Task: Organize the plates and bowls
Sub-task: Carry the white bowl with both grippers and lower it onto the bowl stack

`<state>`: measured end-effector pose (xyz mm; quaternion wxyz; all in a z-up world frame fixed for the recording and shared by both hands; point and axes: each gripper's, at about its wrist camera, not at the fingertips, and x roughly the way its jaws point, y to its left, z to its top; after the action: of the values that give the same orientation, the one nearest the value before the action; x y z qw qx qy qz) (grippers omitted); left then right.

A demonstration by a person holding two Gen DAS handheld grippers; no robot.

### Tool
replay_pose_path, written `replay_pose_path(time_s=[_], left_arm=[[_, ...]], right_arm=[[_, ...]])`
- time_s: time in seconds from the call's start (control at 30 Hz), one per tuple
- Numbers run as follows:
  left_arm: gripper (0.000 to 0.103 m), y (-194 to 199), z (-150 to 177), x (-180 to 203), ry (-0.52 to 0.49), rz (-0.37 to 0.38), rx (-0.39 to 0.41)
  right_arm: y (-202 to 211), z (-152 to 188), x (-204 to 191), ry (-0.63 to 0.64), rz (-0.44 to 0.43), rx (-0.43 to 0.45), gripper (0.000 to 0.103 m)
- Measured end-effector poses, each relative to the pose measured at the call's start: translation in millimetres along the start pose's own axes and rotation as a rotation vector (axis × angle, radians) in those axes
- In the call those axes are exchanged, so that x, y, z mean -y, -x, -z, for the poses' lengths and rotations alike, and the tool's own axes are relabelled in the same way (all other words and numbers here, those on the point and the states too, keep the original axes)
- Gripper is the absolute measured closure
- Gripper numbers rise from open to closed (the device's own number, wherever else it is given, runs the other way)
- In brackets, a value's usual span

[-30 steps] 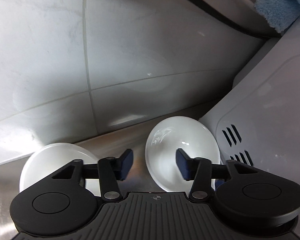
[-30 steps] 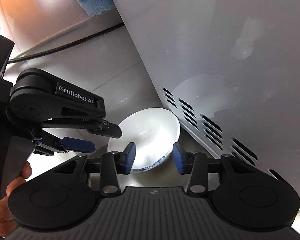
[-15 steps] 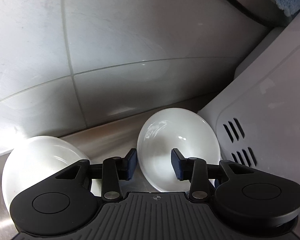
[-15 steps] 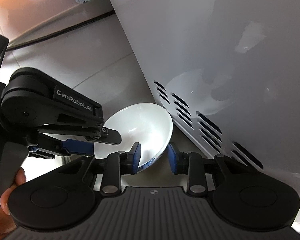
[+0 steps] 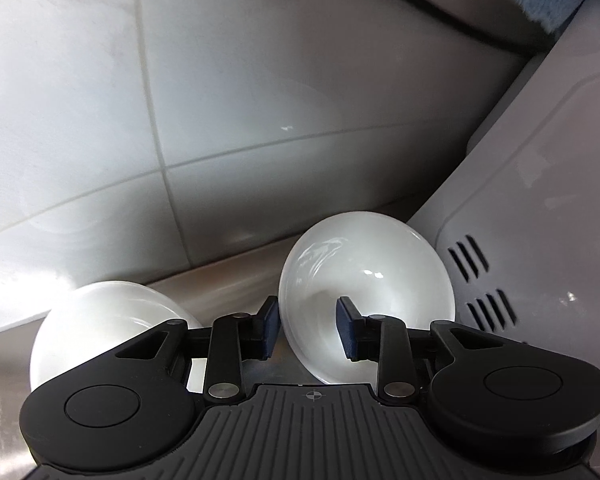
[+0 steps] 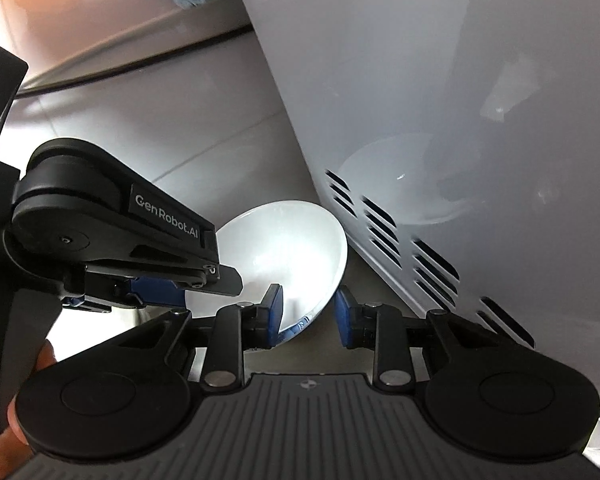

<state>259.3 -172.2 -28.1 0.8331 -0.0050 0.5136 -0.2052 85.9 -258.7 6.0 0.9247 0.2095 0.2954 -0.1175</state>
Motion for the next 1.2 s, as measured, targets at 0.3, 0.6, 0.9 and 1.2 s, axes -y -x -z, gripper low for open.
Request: replay_pose_path(time_s=[0.3,0.6,0.9,1.2], left_arm=[[0.005,30.1,6.5,-7.3,0.009,0.009,0.040],[0.005,55.3,11.9,-10.0,0.014,0.006,0.075],[0.005,81.5,18.8,-22.9,0.030,0.001,0.104],[0.005,107.2,19.6,-43.1,0.060,-0.033,0.122]], right_arm=[[17.3,-4.7,-9.6,0.006,-0.036,0.009,0.069],[39.2,-3.0,-17.0,0.019,-0.066,0.020,0.070],[58.0,-5.3,-23.5,0.029,-0.104,0.025,0.071],[71.5,-5.0,-49.6,0.042,-0.174,-0.017,0.071]])
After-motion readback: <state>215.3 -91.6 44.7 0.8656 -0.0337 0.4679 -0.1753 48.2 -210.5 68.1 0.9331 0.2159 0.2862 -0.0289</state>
